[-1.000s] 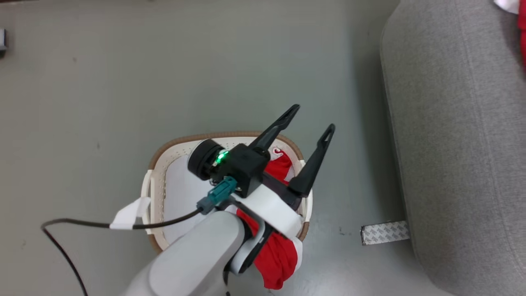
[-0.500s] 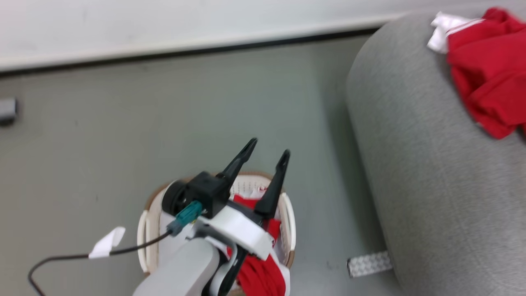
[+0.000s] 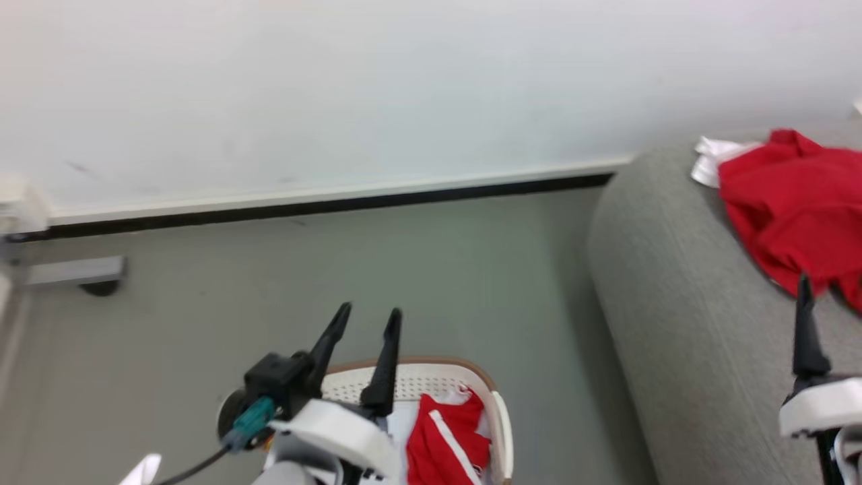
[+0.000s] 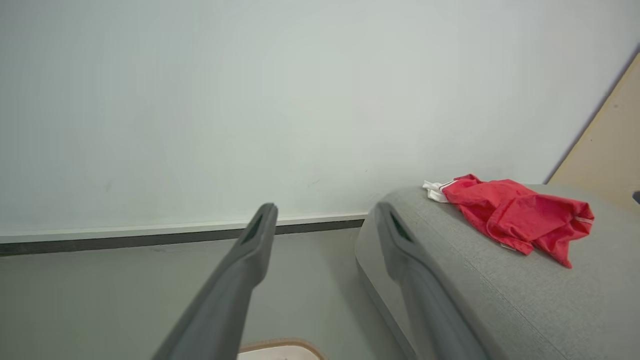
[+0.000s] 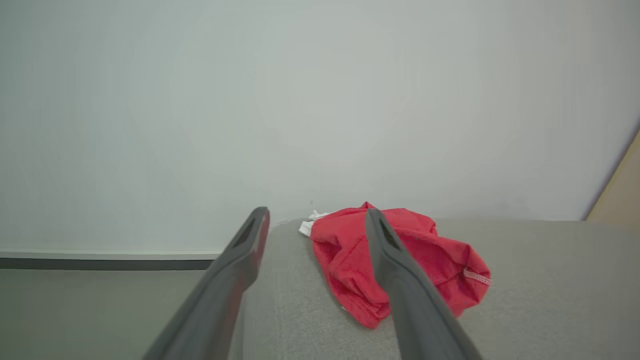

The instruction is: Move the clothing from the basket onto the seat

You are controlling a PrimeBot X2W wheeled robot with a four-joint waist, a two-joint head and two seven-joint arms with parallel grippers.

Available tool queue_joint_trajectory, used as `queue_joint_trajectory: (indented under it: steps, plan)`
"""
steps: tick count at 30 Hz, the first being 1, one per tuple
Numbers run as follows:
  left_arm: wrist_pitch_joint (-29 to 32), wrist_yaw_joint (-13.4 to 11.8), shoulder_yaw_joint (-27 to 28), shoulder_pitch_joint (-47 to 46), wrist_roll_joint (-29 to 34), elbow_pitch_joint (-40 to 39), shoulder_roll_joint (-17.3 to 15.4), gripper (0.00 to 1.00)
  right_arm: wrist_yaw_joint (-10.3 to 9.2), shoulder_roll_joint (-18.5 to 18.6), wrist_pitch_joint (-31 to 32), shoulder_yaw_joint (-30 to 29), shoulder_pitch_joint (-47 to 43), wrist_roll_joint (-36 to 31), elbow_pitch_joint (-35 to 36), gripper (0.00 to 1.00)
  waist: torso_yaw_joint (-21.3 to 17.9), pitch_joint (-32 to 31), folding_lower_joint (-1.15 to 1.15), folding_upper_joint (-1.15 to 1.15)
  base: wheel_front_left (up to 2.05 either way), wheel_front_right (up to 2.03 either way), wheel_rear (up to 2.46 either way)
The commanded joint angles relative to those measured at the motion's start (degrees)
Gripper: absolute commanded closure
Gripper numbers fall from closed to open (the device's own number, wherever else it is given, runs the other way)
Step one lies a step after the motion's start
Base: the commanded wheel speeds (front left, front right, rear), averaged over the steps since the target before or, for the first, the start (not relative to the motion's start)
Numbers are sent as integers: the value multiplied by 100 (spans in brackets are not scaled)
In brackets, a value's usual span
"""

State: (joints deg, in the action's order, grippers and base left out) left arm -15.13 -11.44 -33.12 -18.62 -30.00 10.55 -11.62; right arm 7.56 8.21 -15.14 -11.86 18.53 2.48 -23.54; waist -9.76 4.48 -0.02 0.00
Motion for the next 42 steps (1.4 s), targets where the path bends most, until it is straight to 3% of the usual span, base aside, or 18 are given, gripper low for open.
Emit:
queue_joint_trajectory:
  steps: [1,7,12,29,42]
  plan:
    - [-1,1,104,205,77,8,-13,0,-14,-8,1,34,-228,99,85,0,428,-321,2,0,0,0,0]
    - [-2,99,596,654,354,84,26,0,-14,-196,0,257,-802,306,306,0,945,-500,2,0,0,0,0]
    - [-2,220,1092,965,568,161,105,0,-14,-401,0,399,-1216,272,476,0,1115,-606,2,0,0,0,0]
    - [-3,796,2294,1504,1313,295,504,0,-14,-525,0,880,-1750,576,409,0,1003,-759,2,0,0,0,0]
    - [-3,1134,2361,1301,1626,437,730,0,-14,-526,0,907,-1571,572,520,0,840,-549,2,0,0,0,0]
